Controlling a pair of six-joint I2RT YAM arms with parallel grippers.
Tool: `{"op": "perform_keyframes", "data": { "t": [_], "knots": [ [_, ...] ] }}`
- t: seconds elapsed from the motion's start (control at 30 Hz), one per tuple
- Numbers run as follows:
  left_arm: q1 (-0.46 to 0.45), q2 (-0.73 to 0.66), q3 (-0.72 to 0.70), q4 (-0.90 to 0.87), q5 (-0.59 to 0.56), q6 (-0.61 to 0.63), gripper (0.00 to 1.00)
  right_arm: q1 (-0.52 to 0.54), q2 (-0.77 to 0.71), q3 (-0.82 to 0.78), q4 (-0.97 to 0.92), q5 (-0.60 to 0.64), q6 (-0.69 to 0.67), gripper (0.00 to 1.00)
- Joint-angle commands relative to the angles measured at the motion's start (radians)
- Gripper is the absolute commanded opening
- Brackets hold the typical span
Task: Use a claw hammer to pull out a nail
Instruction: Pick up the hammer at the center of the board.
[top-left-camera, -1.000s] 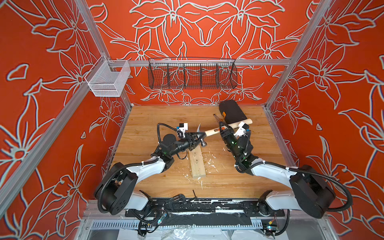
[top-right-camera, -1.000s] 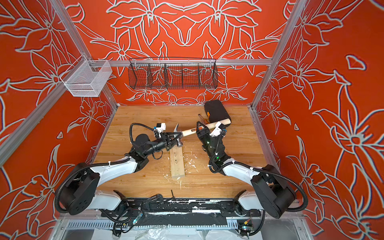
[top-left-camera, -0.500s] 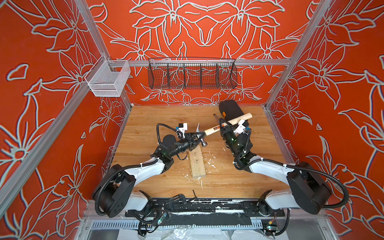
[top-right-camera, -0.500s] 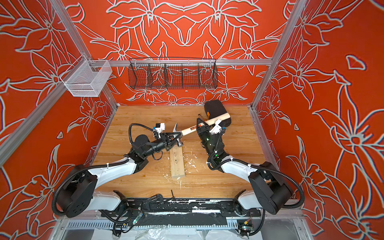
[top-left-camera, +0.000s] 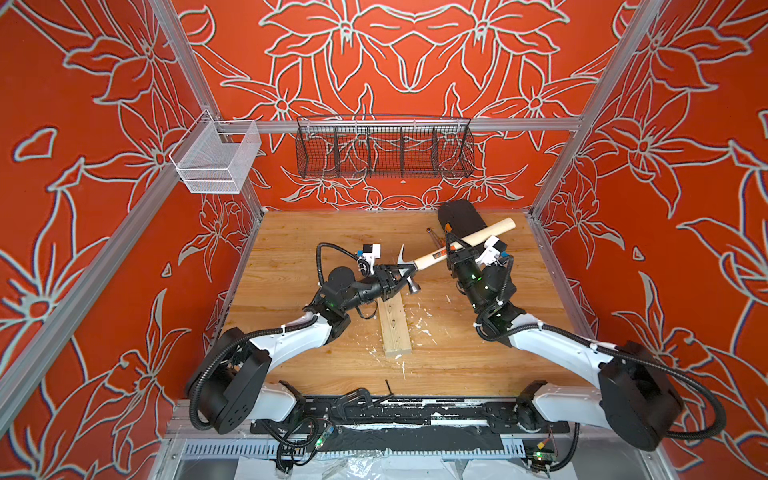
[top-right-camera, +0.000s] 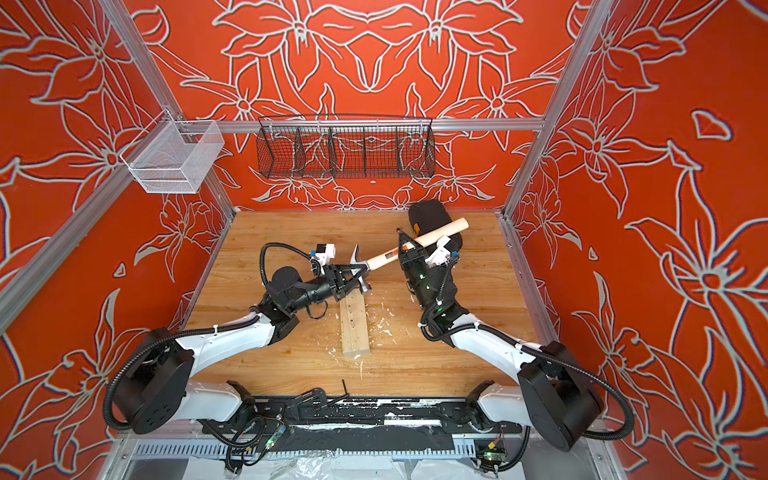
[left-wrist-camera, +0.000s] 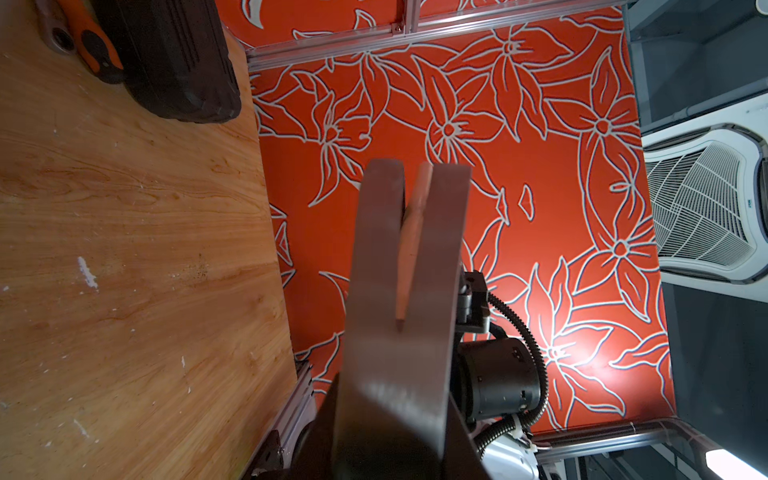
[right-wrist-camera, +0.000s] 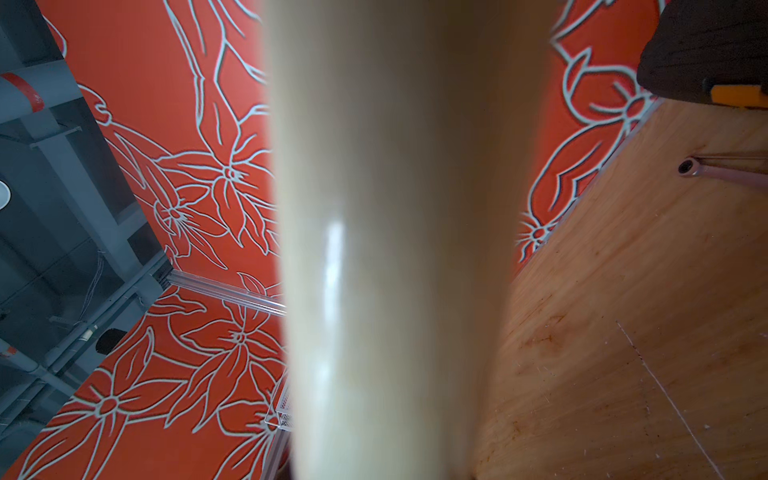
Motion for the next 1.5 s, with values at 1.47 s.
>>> {"op": "perform_keyframes", "data": {
  "t": [1.47],
  "knots": [
    [0.266, -0.001, 0.365, -1.29, 0.063, 0.781, 0.71, 0.038, -0.365, 0.216, -0.908, -0.281, -0.823, 0.0]
  ]
}}
